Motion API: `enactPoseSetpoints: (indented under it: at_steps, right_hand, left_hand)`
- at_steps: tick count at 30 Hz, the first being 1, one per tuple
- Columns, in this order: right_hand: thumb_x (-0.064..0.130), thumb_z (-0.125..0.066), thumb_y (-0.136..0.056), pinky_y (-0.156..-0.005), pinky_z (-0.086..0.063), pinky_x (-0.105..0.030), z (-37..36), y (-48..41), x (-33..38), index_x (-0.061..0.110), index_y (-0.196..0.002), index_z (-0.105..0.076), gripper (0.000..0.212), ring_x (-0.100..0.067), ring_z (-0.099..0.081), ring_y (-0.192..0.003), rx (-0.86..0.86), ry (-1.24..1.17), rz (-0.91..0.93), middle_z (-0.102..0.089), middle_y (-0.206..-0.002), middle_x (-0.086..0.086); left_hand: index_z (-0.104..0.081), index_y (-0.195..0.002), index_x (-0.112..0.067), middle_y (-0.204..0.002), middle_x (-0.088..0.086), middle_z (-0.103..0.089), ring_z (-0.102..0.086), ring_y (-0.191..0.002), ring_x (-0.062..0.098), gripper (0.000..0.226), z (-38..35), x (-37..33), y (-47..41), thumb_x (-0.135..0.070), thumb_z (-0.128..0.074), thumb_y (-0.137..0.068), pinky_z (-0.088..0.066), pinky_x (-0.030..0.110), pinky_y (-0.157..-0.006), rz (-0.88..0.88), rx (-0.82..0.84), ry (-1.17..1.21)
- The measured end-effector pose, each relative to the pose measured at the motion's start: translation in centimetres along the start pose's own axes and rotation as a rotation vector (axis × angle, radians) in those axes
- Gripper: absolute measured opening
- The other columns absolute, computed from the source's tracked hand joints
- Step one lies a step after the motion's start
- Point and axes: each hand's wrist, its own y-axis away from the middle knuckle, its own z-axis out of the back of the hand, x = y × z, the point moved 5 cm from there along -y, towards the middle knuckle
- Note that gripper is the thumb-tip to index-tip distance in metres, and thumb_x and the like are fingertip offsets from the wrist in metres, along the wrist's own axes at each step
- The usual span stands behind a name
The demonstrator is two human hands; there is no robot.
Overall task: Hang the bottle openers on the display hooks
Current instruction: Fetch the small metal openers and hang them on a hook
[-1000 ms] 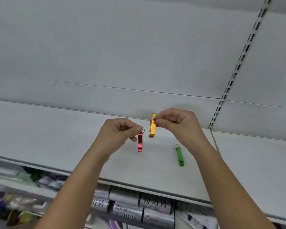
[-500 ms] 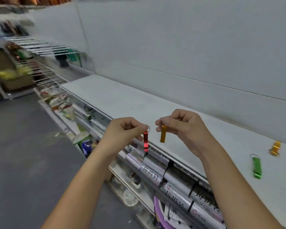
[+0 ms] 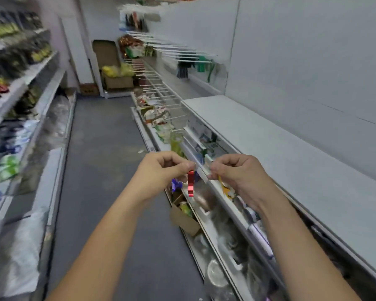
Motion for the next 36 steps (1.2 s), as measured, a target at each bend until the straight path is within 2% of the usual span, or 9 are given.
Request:
enactPoseSetpoints:
  at_steps: [2, 4, 7, 11, 19, 23, 26, 32, 36]
  right_hand:
    - [0.023, -0.081, -0.061, -0.088, -0.05, -0.049, -3.2, -3.2, -0.7, 0.012, -0.07, -0.08, 0.014, -0.032, -0.06, -0.076, -0.014, 0.006, 0.003, -0.072, -0.069, -0.009]
    - [0.024, -0.08, -0.067, -0.088, -0.056, -0.039, -6.0, -6.4, -1.4, 0.01, -0.081, -0.081, 0.019, -0.03, -0.068, -0.082, -0.005, -0.018, -0.009, -0.077, -0.083, -0.012]
    - [0.003, -0.072, -0.084, -0.086, -0.059, -0.031, -10.1, -10.8, -2.2, 0.01, -0.098, -0.078, 0.017, -0.021, -0.073, -0.086, 0.054, 0.013, 0.011, -0.078, -0.095, -0.011]
    - [-0.004, -0.071, -0.085, -0.078, -0.057, -0.021, -14.7, -16.2, -3.2, 0.01, -0.099, -0.078, 0.021, -0.015, -0.075, -0.085, 0.059, 0.102, 0.057, -0.079, -0.091, -0.006]
    - [-0.001, -0.079, -0.08, -0.083, -0.059, -0.024, -20.1, -29.1, -6.2, 0.011, -0.108, -0.074, 0.031, -0.017, -0.075, -0.087, 0.161, 0.228, 0.148, -0.078, -0.086, -0.008]
    - [0.0, -0.08, -0.078, -0.073, -0.057, -0.019, -21.9, -37.9, -7.7, 0.008, -0.097, -0.077, 0.021, -0.014, -0.075, -0.082, 0.228, 0.306, 0.205, -0.078, -0.085, -0.004]
    - [0.0, -0.078, -0.081, -0.074, -0.057, -0.017, -22.9, -43.9, -7.7, 0.009, -0.093, -0.079, 0.015, -0.011, -0.074, -0.082, 0.256, 0.339, 0.204, -0.078, -0.086, 0.001]
    - [-0.007, -0.077, -0.079, -0.07, -0.057, -0.021, -25.0, -55.7, -7.2, 0.011, -0.085, -0.078, 0.019, -0.011, -0.07, -0.07, 0.271, 0.1, 0.165, -0.078, -0.079, -0.006]
    - [-0.004, -0.078, -0.078, -0.072, -0.057, -0.024, -26.3, -62.5, -8.6, 0.008, -0.088, -0.078, 0.015, -0.016, -0.071, -0.072, 0.234, 0.03, 0.149, -0.078, -0.081, -0.01]
  left_hand:
    - [-0.078, -0.082, -0.008, -0.07, 0.009, -0.074, -0.066, -0.064, 0.014, 0.014, 4.2, 0.5, -1.4, -0.022, -0.08, -0.08, -0.043, 0.02, -0.051, -0.002, -0.043, -0.005]
    - [-0.077, -0.086, -0.004, -0.076, 0.014, -0.075, -0.067, -0.064, 0.012, 0.019, 7.9, 1.1, -2.8, -0.023, -0.08, -0.08, -0.04, 0.025, -0.052, 0.004, -0.083, -0.024]
    - [-0.077, -0.084, -0.004, -0.072, 0.011, -0.073, -0.065, -0.062, 0.01, 0.014, 12.8, 2.6, -4.9, -0.018, -0.079, -0.081, -0.038, 0.027, -0.052, 0.02, -0.146, -0.022]
    - [-0.078, -0.083, -0.007, -0.083, 0.007, -0.078, -0.07, -0.073, 0.012, 0.01, 18.3, 5.0, -7.6, -0.017, -0.079, -0.082, -0.039, 0.029, -0.056, 0.054, -0.22, -0.027]
    - [-0.078, -0.085, -0.01, -0.083, 0.003, -0.079, -0.075, -0.079, 0.015, 0.007, 26.0, 9.9, -15.5, -0.016, -0.078, -0.083, -0.042, 0.03, -0.063, 0.142, -0.32, -0.038]
    - [-0.079, -0.086, -0.008, -0.083, 0.008, -0.079, -0.075, -0.075, 0.018, 0.008, 29.6, 11.0, -21.7, -0.014, -0.078, -0.082, -0.038, 0.028, -0.057, 0.188, -0.335, -0.087]
    - [-0.079, -0.086, -0.008, -0.078, 0.005, -0.079, -0.075, -0.07, 0.015, 0.005, 32.0, 11.1, -26.1, -0.013, -0.076, -0.084, -0.036, 0.027, -0.055, 0.24, -0.385, -0.104]
    - [-0.079, -0.086, -0.012, -0.078, 0.002, -0.079, -0.077, -0.075, 0.019, 0.007, 37.1, 10.7, -35.5, -0.016, -0.074, -0.087, -0.035, 0.028, -0.057, 0.235, -0.486, -0.108]
    - [-0.079, -0.084, -0.014, -0.077, -0.001, -0.078, -0.076, -0.074, 0.014, 0.004, 40.0, 11.9, -41.8, -0.016, -0.075, -0.085, -0.037, 0.028, -0.059, 0.182, -0.507, -0.082]
